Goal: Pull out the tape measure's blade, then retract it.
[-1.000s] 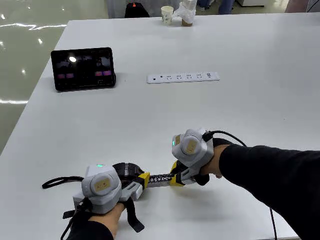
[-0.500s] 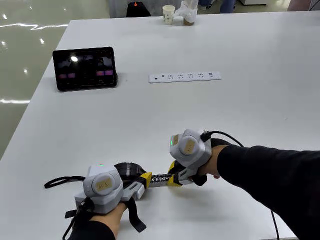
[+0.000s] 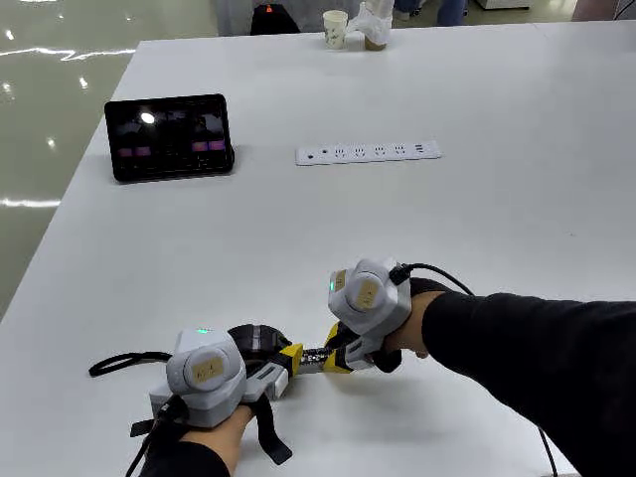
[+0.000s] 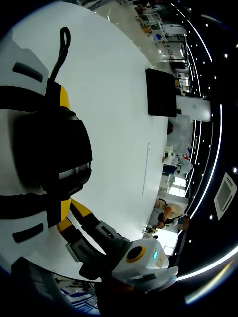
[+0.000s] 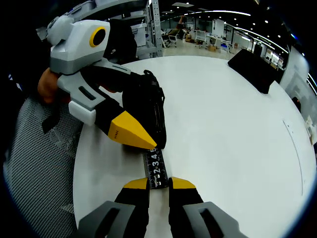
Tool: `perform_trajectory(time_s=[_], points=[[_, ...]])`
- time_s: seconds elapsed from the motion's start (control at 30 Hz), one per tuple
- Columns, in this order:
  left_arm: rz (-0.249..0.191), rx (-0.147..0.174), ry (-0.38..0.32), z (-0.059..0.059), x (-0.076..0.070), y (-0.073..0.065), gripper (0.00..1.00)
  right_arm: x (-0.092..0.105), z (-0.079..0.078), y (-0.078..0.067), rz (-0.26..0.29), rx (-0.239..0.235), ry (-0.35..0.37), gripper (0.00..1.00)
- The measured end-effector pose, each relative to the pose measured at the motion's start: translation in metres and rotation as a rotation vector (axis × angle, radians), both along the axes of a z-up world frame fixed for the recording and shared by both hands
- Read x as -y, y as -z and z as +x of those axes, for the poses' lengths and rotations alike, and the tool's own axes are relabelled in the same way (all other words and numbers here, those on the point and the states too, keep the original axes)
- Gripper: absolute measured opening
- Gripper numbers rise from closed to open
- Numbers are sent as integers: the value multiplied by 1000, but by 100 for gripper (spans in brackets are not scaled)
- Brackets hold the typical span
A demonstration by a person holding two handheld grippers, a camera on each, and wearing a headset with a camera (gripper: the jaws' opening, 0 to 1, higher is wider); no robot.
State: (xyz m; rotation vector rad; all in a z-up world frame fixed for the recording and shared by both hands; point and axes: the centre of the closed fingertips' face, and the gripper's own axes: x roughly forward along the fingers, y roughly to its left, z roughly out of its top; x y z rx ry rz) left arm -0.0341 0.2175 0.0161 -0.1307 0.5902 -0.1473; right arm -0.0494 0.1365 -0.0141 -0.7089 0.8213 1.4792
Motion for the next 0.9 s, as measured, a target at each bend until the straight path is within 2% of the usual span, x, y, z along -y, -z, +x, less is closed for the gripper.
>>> perform_trajectory(time_s=[0.9], points=[[-8, -3, 0, 0, -1, 0, 62, -15, -2, 1, 38, -16, 12, 12]])
